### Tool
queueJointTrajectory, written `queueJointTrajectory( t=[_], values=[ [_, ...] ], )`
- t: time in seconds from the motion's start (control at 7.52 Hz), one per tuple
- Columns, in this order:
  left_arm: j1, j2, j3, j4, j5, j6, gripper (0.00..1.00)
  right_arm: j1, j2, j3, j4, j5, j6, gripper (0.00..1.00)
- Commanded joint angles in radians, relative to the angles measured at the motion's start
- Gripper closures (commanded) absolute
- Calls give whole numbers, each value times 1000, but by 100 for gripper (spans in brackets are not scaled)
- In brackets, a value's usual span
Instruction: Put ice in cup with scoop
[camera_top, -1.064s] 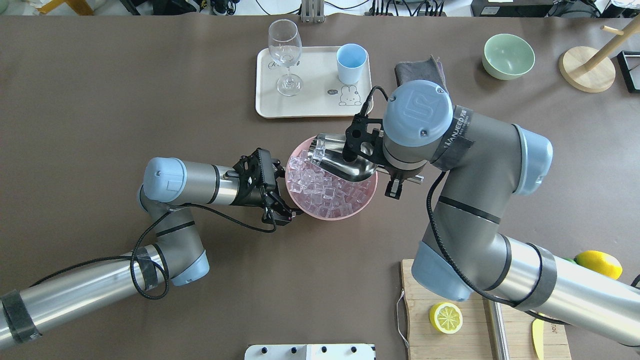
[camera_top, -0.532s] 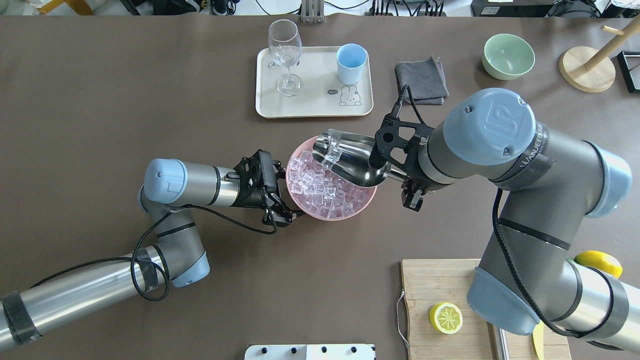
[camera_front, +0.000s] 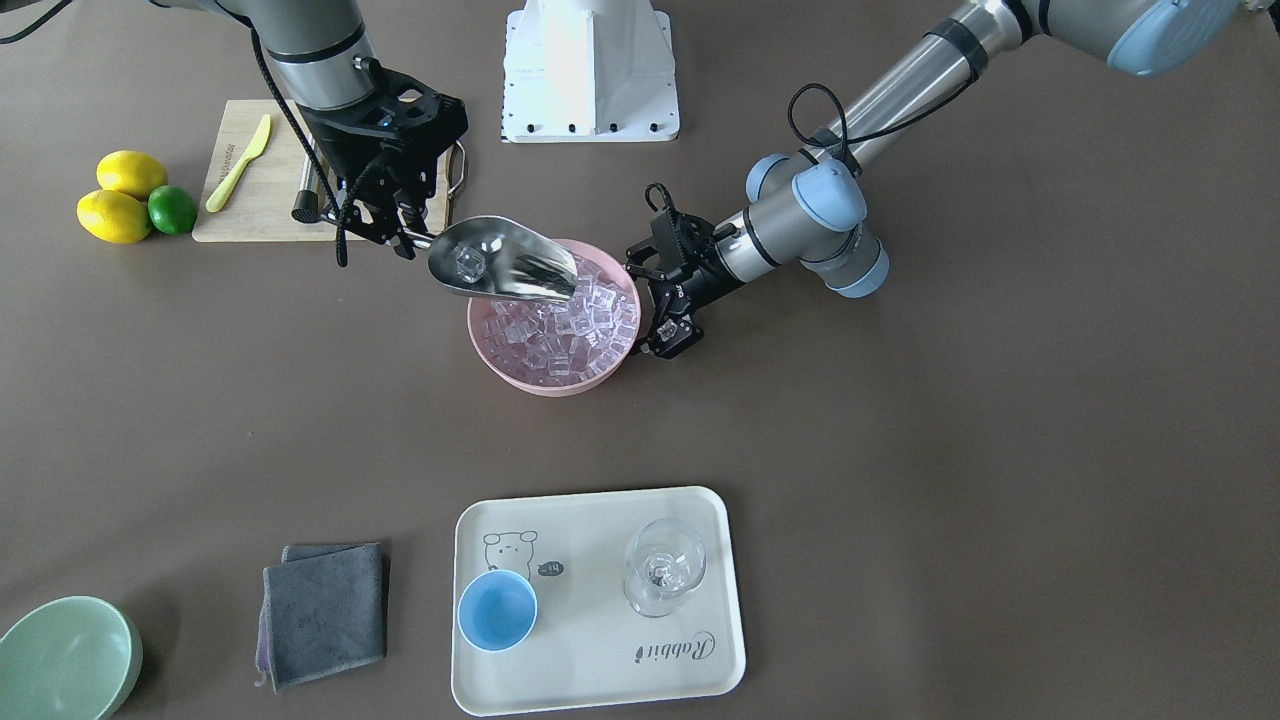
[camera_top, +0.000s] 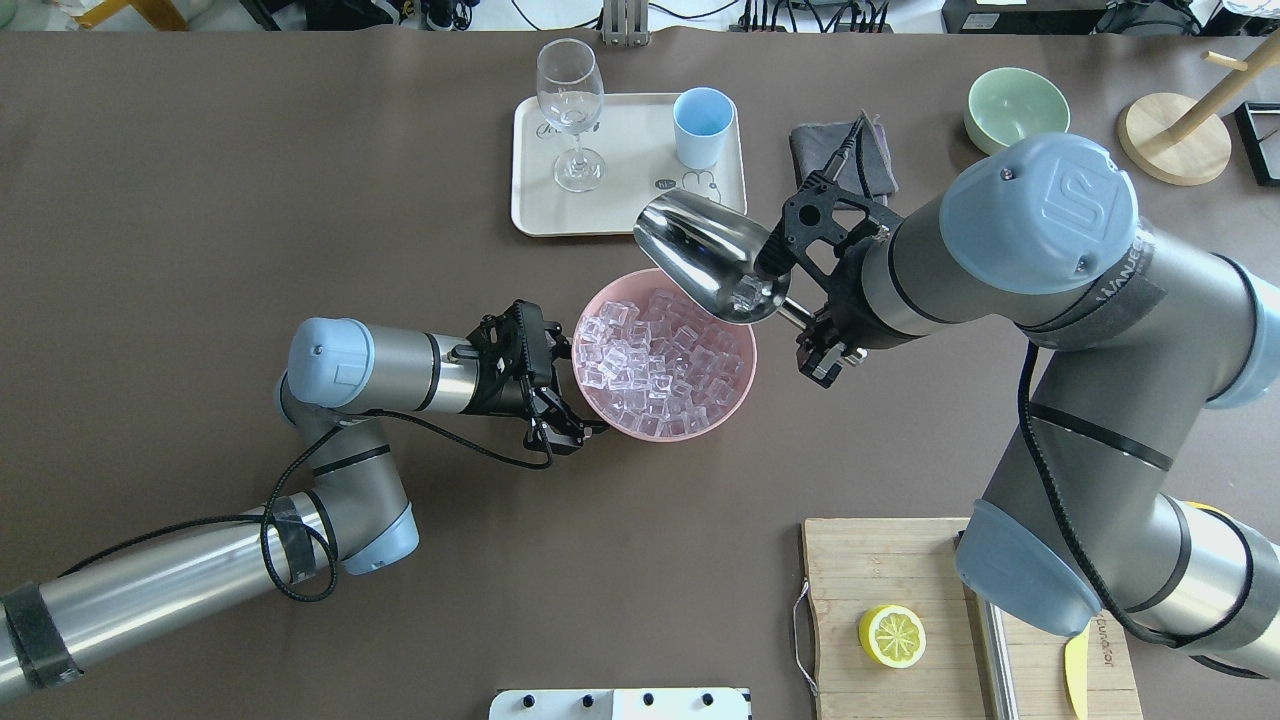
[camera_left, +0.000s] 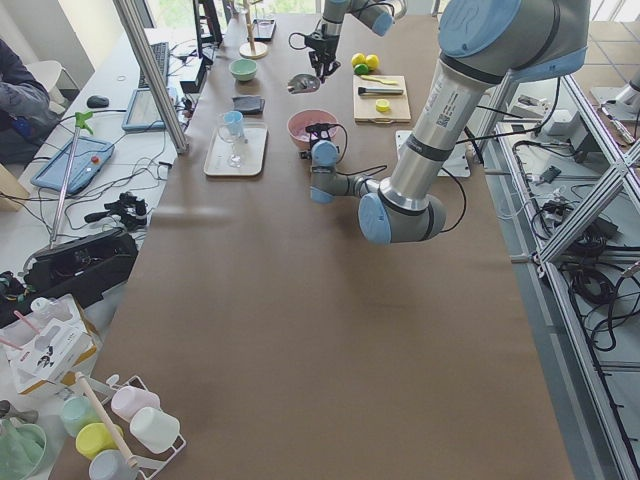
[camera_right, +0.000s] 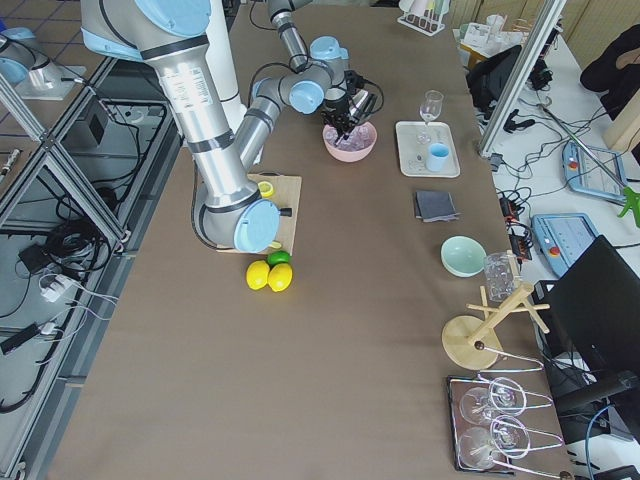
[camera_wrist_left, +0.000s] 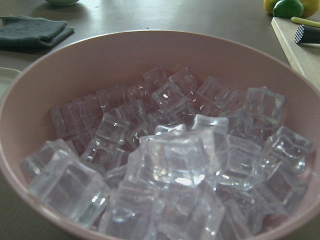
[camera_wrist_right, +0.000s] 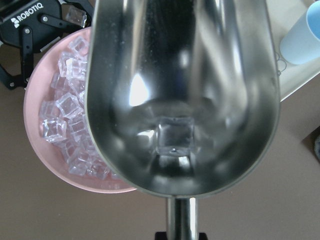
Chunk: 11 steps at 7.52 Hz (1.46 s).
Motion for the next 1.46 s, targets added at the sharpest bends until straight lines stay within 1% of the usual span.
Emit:
queueJointTrajectory(
  t=[0.0, 0.13, 0.4, 0.53, 0.67, 0.8, 0.93, 1.06, 1.2, 1.33],
  values=[
    [-6, 8, -9, 0, 0, -1, 2, 8, 5, -32, 79, -38, 43, 100],
    [-20, 12, -18, 3, -5, -1, 2, 9, 5, -67, 77, -24, 60, 100],
    [-46, 67, -76, 9, -14, -2, 2, 28, 28, -163, 72, -16, 72, 100],
    [-61, 95, -104, 17, -15, -8, 2, 81, 44, -219, 76, 60, 71, 100],
    [-104, 127, -151, 75, -69, -11, 2, 128, 51, -248, 77, 101, 75, 100],
    [-150, 167, -211, 157, -110, -11, 2, 191, 51, -294, 77, 166, 74, 100],
    [-172, 205, -278, 240, -115, -11, 2, 260, 51, -338, 78, 244, 72, 100],
    [-196, 244, -372, 374, -115, -11, 2, 302, 45, -366, 78, 269, 74, 100],
    [-216, 267, -455, 516, -115, -11, 2, 337, 35, -389, 77, 274, 77, 100],
    [-247, 276, -504, 619, -115, -10, 2, 369, 36, -437, 77, 302, 89, 100]
  ],
)
